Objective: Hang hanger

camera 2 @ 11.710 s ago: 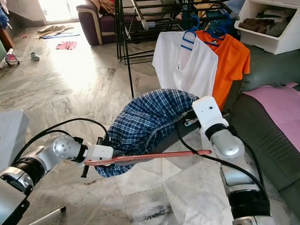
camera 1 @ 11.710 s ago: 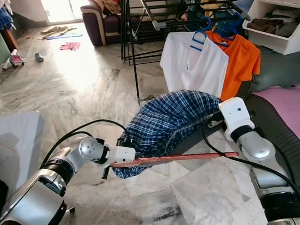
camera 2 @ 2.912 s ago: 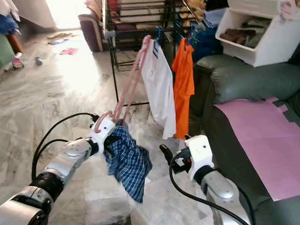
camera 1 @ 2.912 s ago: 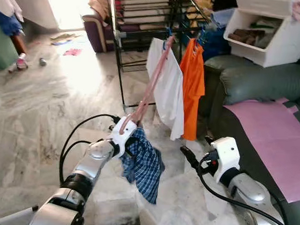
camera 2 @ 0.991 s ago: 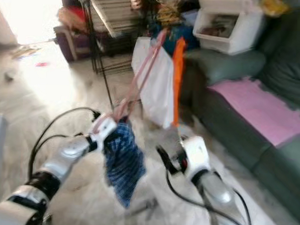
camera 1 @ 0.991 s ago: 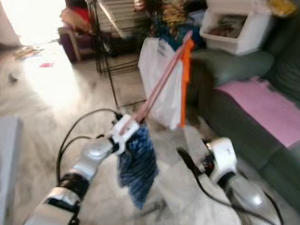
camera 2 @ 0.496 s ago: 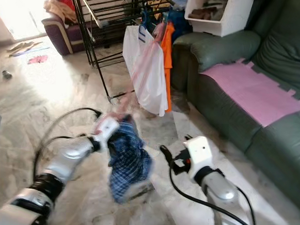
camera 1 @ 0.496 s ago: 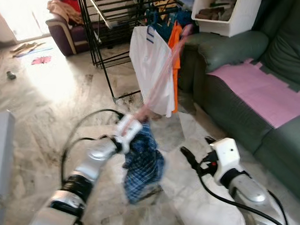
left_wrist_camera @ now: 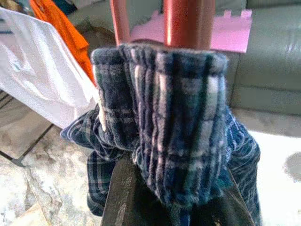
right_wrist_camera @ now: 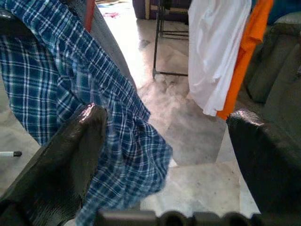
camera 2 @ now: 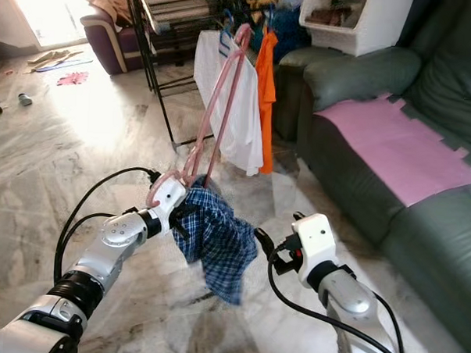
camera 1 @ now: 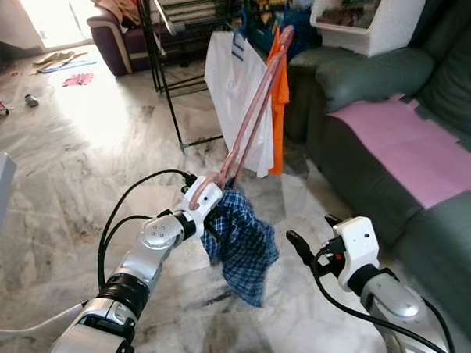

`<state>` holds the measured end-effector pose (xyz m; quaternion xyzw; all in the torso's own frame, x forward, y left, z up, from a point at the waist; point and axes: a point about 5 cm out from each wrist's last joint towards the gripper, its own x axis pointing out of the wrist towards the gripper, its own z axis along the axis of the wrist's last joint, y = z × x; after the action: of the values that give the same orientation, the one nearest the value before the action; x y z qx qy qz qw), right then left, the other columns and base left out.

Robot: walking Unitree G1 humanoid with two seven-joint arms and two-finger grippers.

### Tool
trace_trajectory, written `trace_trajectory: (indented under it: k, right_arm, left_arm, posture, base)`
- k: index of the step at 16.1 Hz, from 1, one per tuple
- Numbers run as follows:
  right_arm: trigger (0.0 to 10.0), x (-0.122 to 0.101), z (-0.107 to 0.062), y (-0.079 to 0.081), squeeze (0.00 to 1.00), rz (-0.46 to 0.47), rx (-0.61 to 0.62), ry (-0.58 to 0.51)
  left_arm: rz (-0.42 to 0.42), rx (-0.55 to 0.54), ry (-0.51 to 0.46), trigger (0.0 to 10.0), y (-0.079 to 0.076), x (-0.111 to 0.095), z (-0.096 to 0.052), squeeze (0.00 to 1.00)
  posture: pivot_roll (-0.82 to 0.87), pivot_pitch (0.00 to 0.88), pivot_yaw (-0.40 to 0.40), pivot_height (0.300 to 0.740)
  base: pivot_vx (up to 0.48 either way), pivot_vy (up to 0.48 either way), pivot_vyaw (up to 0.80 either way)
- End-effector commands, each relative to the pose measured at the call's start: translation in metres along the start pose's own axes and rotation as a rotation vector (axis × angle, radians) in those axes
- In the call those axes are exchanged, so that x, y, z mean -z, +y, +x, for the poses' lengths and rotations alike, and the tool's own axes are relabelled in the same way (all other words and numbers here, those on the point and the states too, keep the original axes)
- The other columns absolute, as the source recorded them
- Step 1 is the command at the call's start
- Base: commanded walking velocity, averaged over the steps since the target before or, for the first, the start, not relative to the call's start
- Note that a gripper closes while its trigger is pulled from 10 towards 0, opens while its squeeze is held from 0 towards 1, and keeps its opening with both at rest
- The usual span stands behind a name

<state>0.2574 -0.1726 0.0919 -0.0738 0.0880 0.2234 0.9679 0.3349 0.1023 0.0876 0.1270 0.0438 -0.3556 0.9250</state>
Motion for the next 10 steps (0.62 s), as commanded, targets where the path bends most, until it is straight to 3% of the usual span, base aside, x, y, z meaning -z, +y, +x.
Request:
trace_trajectory:
  k: [1, 10]
  right_arm:
    - [10.0, -0.004, 0.0028, 0.0017, 0.0, -0.005, -0.014, -0.014]
    - [10.0, -0.006, 0.0054, -0.0001, 0.0, -0.012, -0.013, -0.022]
  left_arm:
    - [0.009, -0.02, -0.02, 10.0, 0.0086, -0.0046, -0.0034, 0.0]
    - [0.003, -0.001, -0.026, 10.0, 0.0077, -0.0056, -0.0021, 0.0]
  posture:
    - [-0.09, 0.012, 0.068, 0.74]
    - [-0.09, 0.001, 0.066, 0.74]
  base:
    - [0.266, 0.0, 0.0]
    - [0.34, 0.0, 0.0]
